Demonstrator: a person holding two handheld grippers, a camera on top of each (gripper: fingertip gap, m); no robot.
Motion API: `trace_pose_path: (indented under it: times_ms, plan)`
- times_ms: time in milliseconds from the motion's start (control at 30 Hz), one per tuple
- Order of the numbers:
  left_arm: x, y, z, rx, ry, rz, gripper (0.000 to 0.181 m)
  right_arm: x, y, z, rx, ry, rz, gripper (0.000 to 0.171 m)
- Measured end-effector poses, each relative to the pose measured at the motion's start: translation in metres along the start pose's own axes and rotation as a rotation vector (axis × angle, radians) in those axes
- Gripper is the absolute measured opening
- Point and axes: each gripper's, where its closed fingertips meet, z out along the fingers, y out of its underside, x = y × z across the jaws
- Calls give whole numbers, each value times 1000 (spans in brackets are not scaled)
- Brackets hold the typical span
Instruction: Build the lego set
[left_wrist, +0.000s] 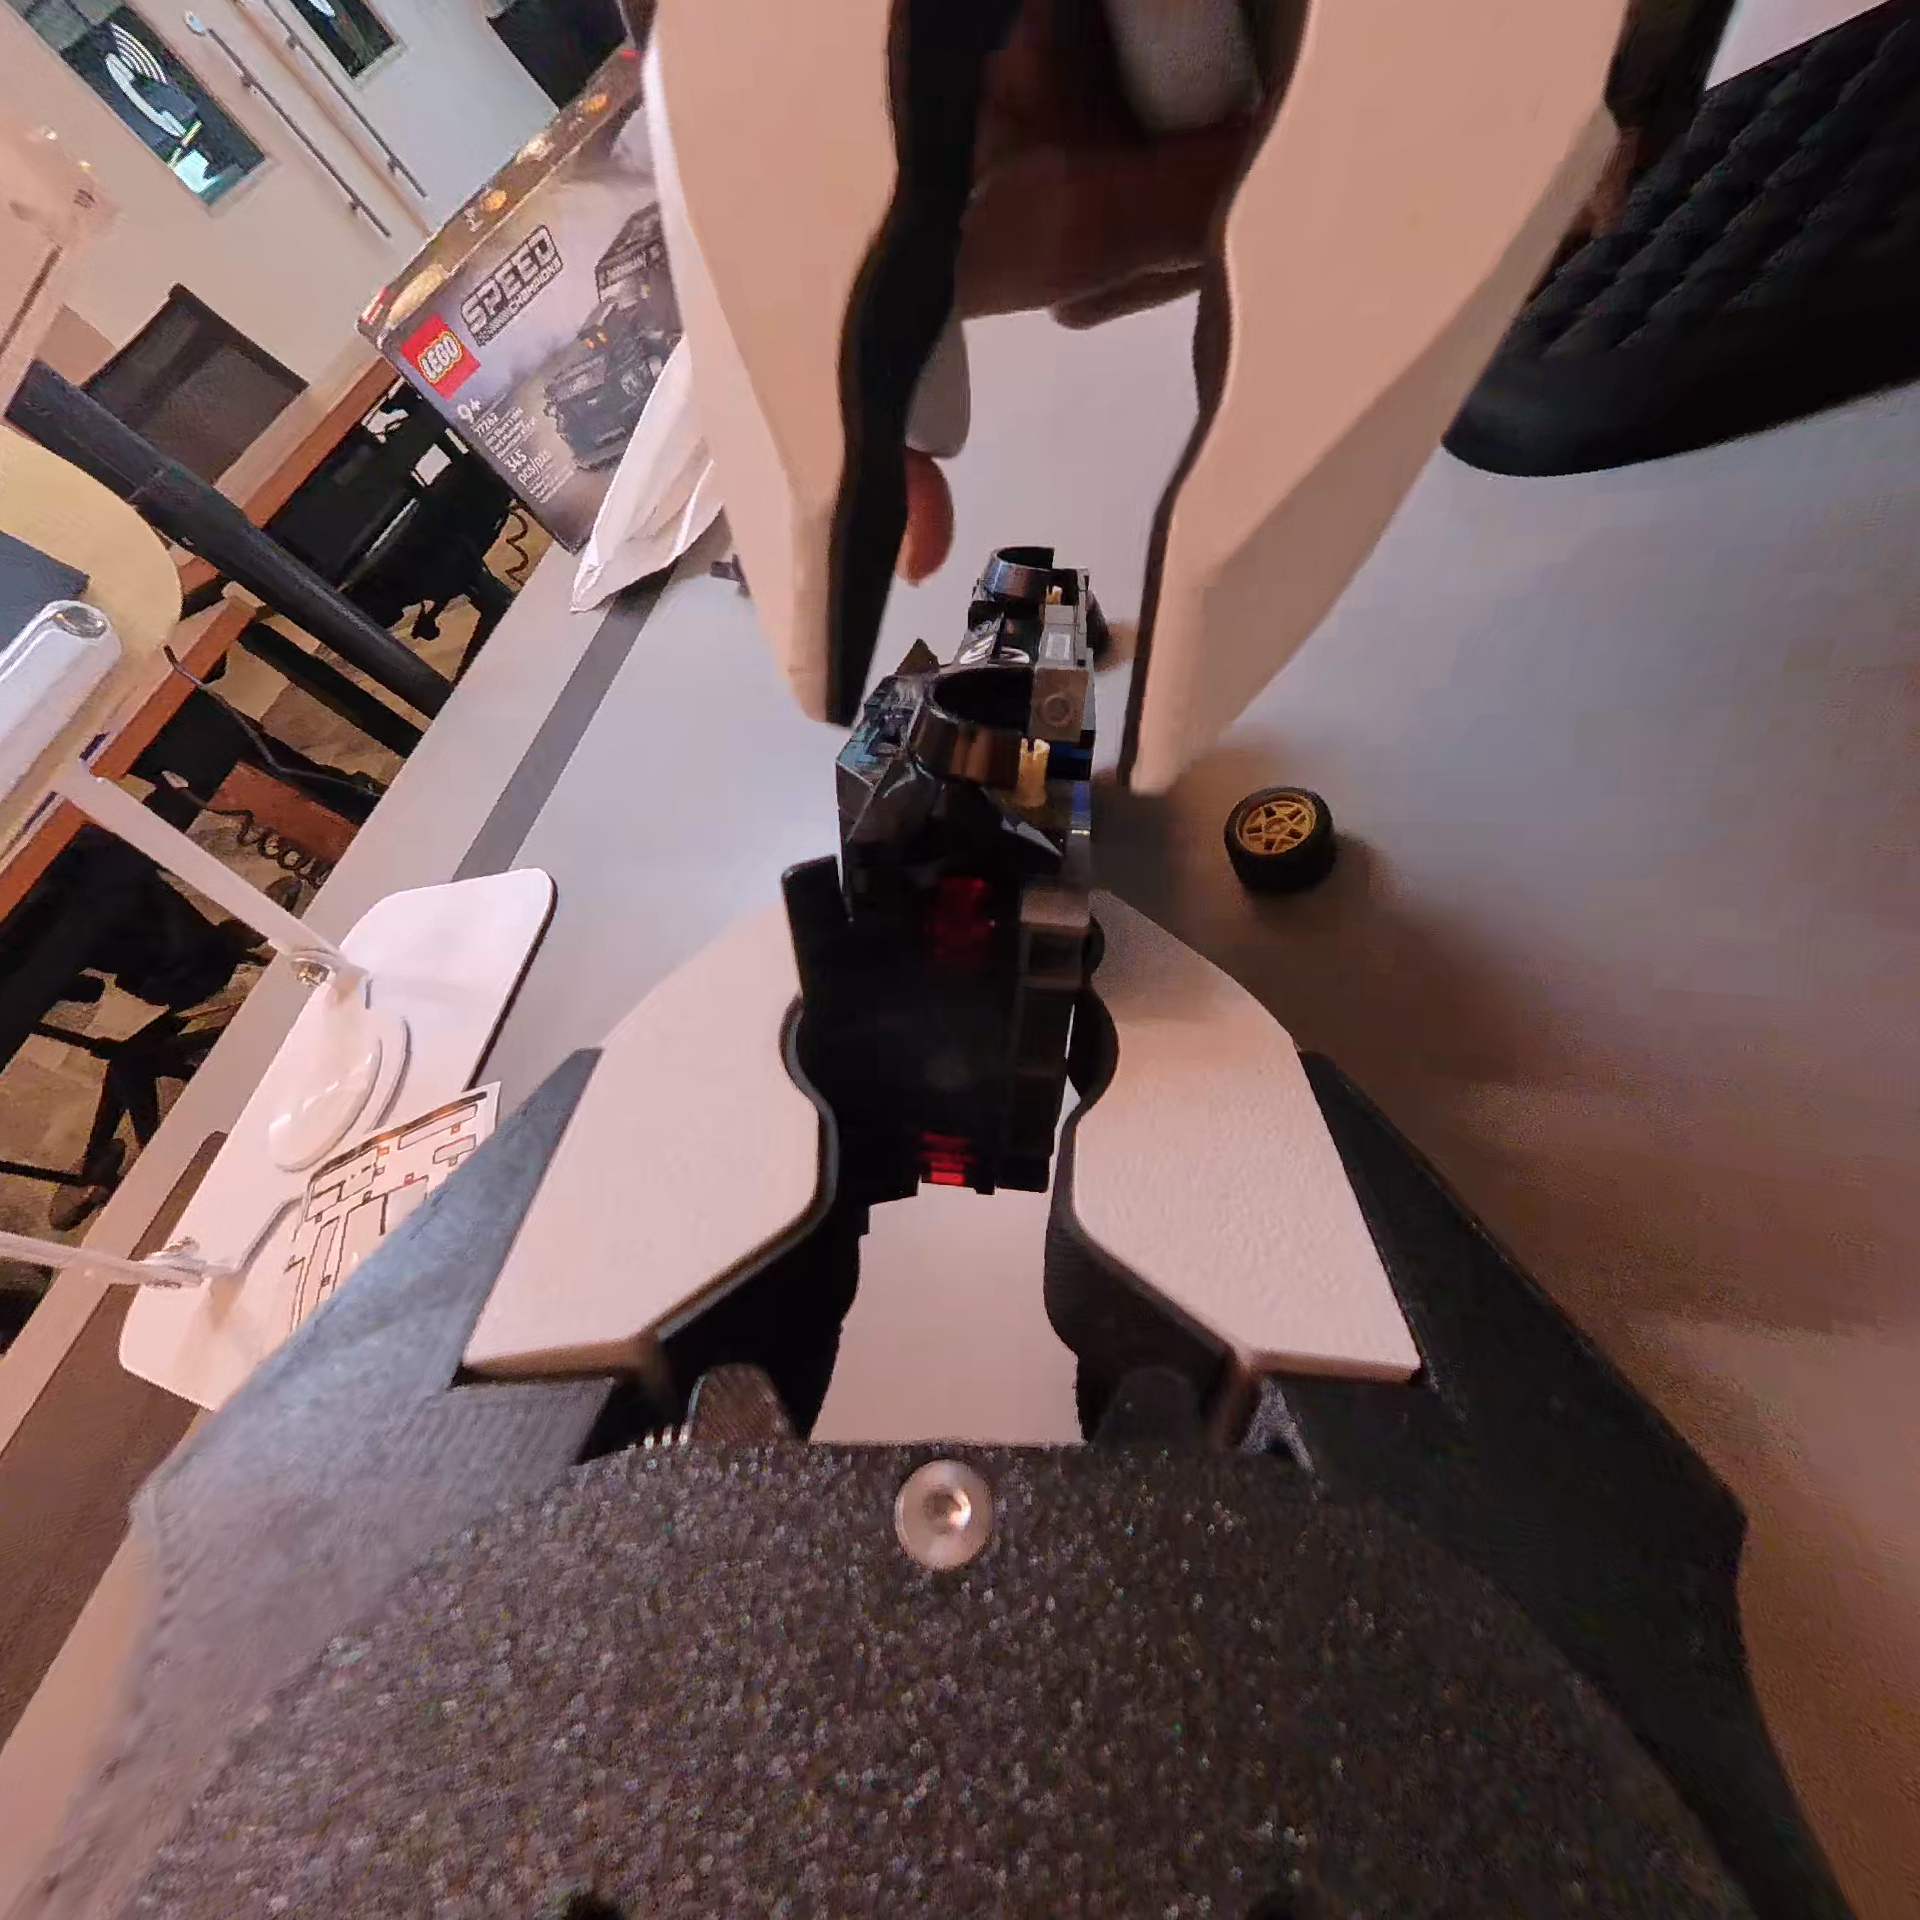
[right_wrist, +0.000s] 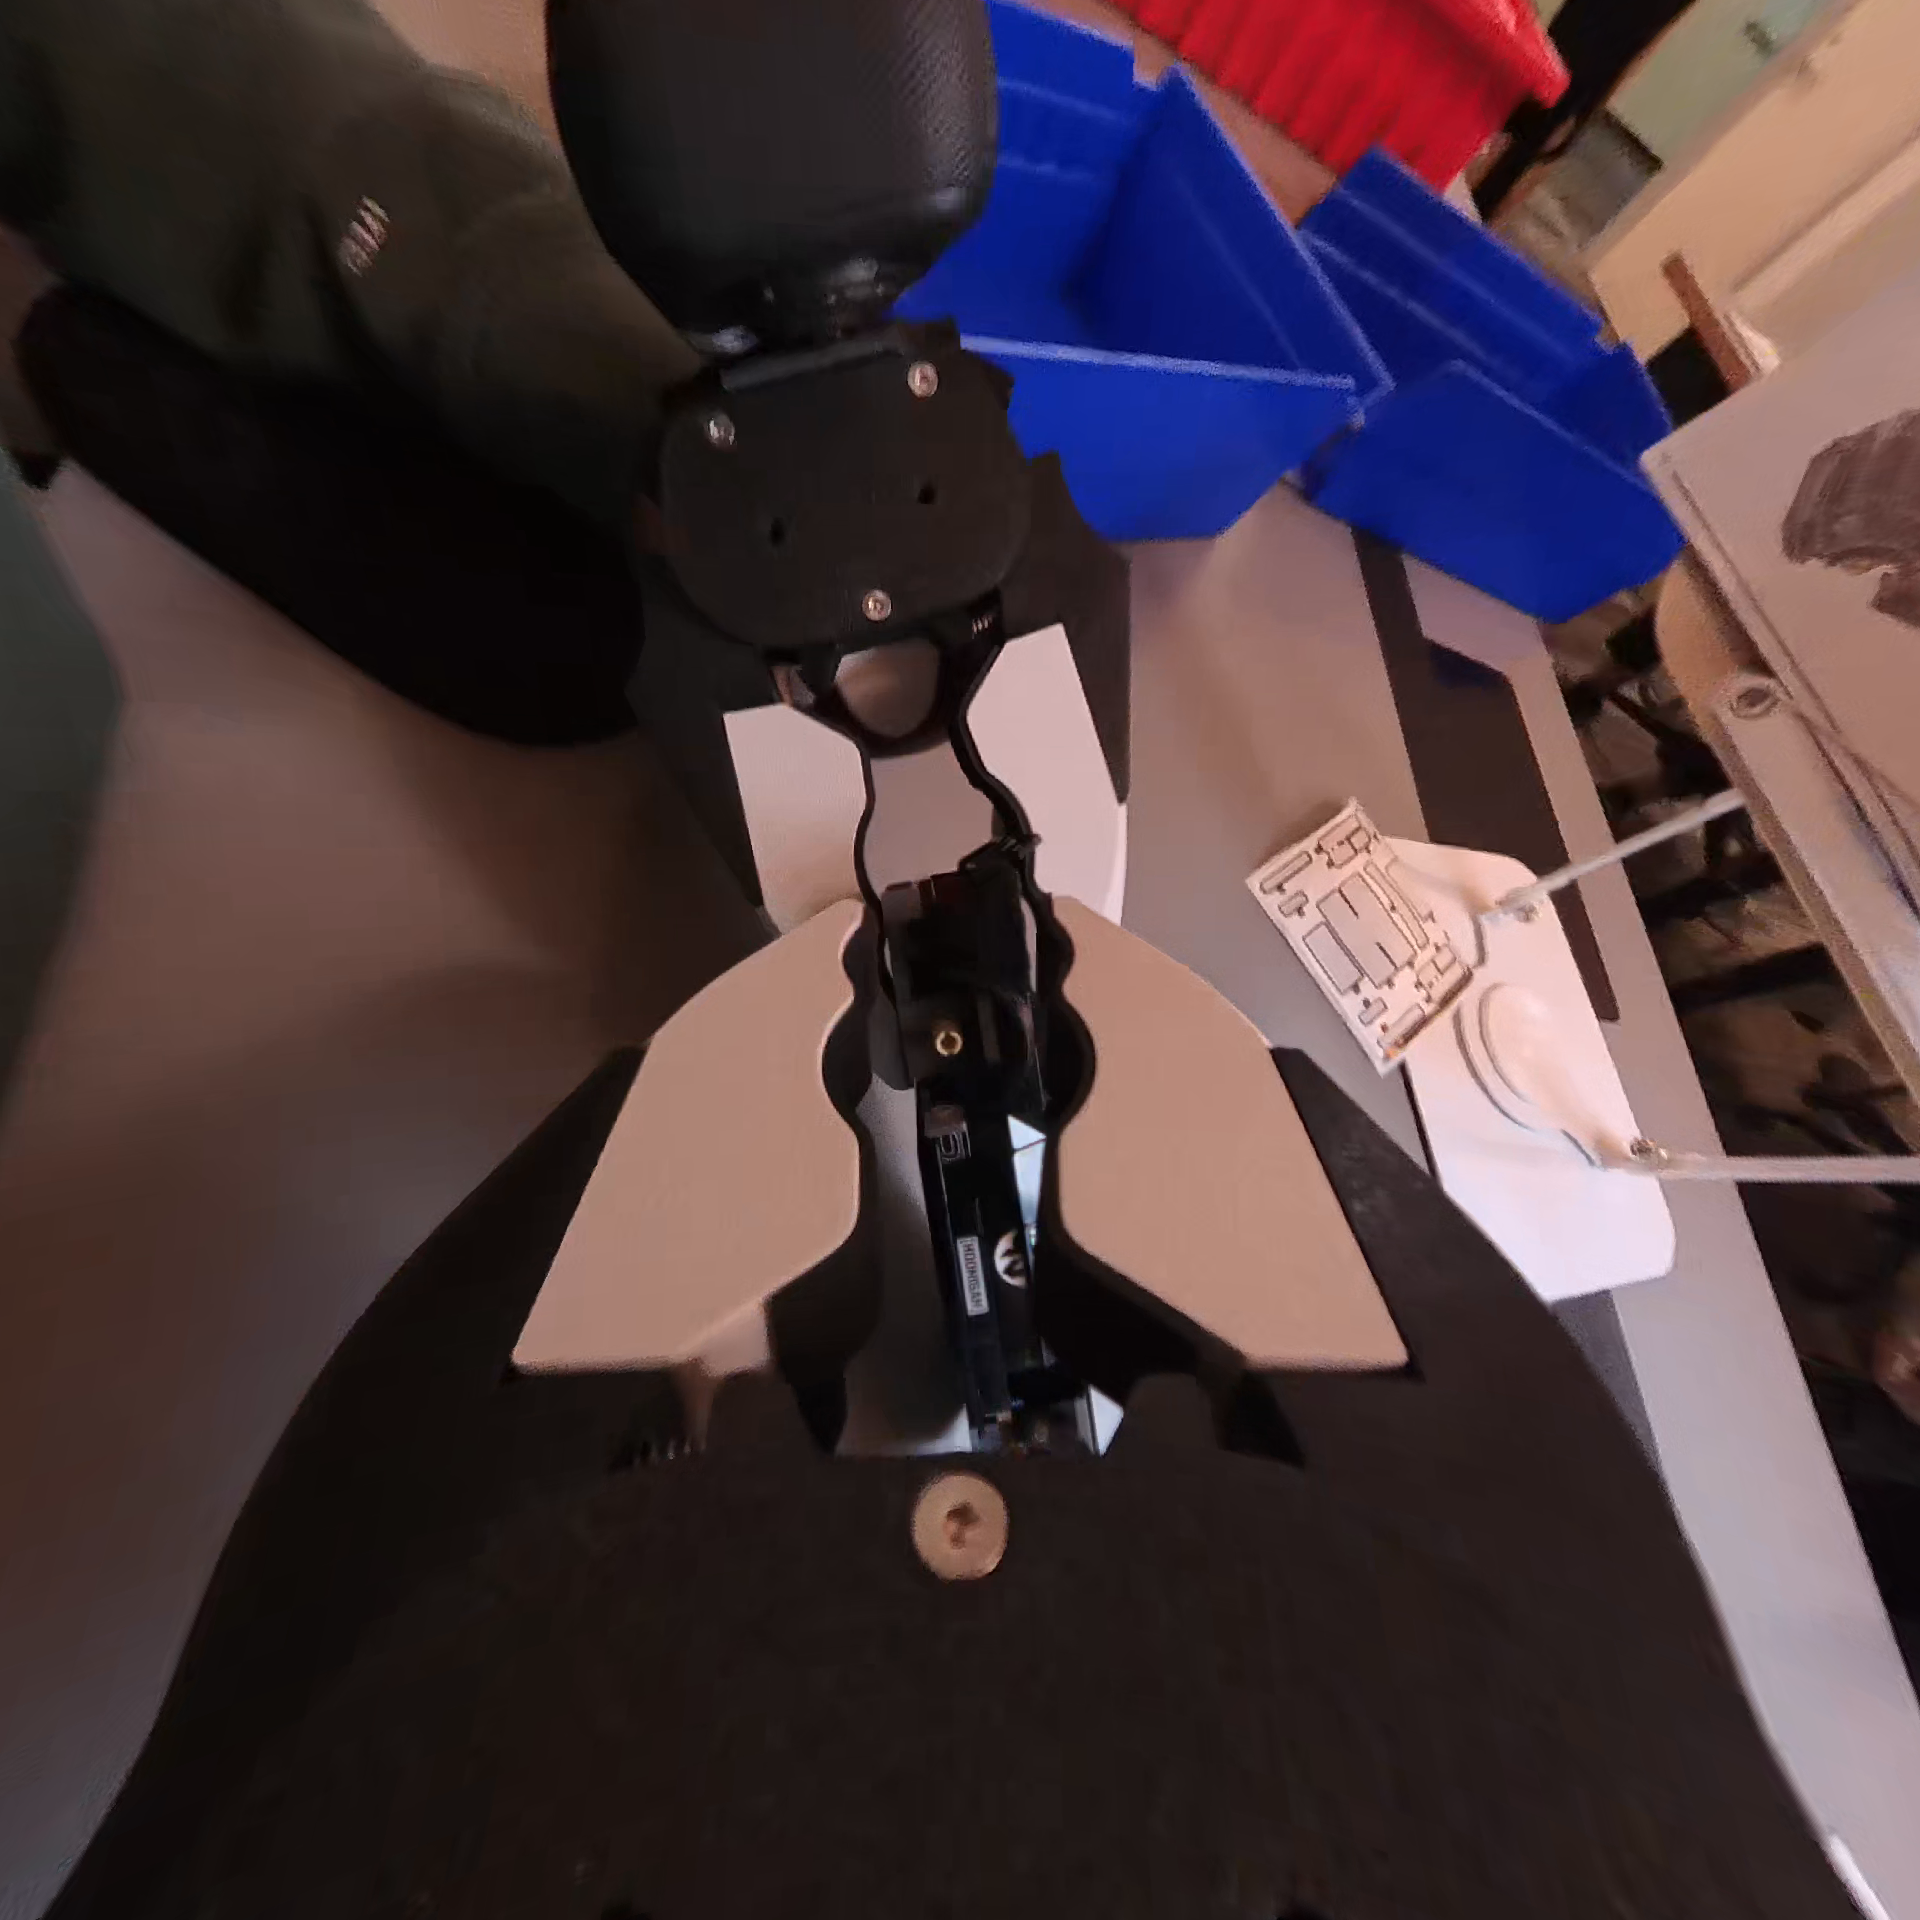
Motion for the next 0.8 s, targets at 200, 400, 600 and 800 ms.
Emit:
trace_pose_path:
  times_ms: [200,400,600,800]
  plan:
    - [5,-4,0,-19,-8,32,42,-4,10,5,-168,-26,-56,24]
    - [8,-5,-2,-45,-20,72,42,-7,9,3,-189,-101,-40,22]
    - [20,-13,0,-48,-32,165,41,0,8,-3,-179,-105,-58,21]
    - [6,-6,-4,-62,-60,142,42,9,0,-12,-82,-43,43,20]
